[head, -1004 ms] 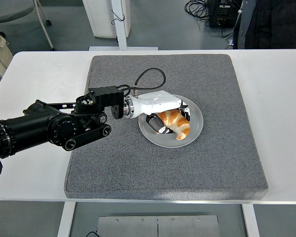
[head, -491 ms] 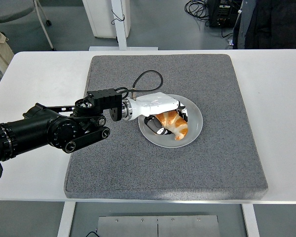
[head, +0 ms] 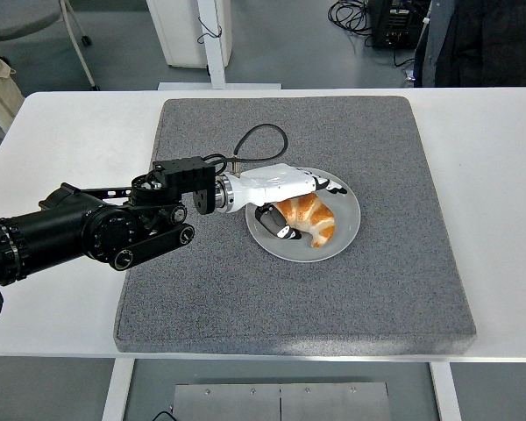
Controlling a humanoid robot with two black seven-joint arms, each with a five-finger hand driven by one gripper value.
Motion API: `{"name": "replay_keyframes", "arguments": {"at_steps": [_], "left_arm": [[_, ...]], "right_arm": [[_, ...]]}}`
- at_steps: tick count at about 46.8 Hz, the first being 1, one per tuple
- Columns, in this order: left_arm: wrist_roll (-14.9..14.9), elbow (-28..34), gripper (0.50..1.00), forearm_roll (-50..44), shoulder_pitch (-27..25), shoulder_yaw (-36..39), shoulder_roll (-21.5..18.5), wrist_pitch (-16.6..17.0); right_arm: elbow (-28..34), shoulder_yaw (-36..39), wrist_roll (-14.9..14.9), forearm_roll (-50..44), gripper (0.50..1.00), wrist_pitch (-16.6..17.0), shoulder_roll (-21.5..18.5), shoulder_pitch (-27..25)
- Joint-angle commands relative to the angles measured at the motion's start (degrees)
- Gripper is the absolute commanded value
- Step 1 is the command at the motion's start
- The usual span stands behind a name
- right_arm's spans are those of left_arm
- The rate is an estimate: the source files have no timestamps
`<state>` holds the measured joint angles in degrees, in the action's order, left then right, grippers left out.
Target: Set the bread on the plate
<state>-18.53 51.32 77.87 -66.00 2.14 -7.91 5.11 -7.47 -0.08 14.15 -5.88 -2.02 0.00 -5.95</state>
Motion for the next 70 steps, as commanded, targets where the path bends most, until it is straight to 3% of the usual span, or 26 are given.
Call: {"name": "replay_keyframes", "arguments": {"at_steps": [1, 17, 38, 56, 70], "left_arm": [[-0.02, 0.27, 1.0, 0.0, -0.1, -0.03, -0.08, -0.02], [0.07, 3.43, 1.0, -0.44, -1.85, -0.73, -2.98, -0.45], [0.16, 6.95, 1.0, -9.14, -8.0, -2.93, -7.38, -2.12], [0.51, 6.51, 1.0, -25.75, -9.85, -6.8, -10.19, -2.12], [-0.72, 3.0, 1.0, -39.02, -7.22, -14.53, -11.69, -1.51]], "right_arm": [[0.0, -0.01, 0.0, 0.0, 1.0, 0.0, 0.0, -0.03], [0.0, -0.01, 0.0, 0.0, 1.0, 0.0, 0.0, 0.06], [0.0, -0.01, 0.0, 0.0, 1.0, 0.0, 0.0, 0.06], [0.0, -0.01, 0.0, 0.0, 1.0, 0.0, 0.0, 0.06], [0.0, -0.01, 0.0, 0.0, 1.0, 0.0, 0.0, -0.03]]}}
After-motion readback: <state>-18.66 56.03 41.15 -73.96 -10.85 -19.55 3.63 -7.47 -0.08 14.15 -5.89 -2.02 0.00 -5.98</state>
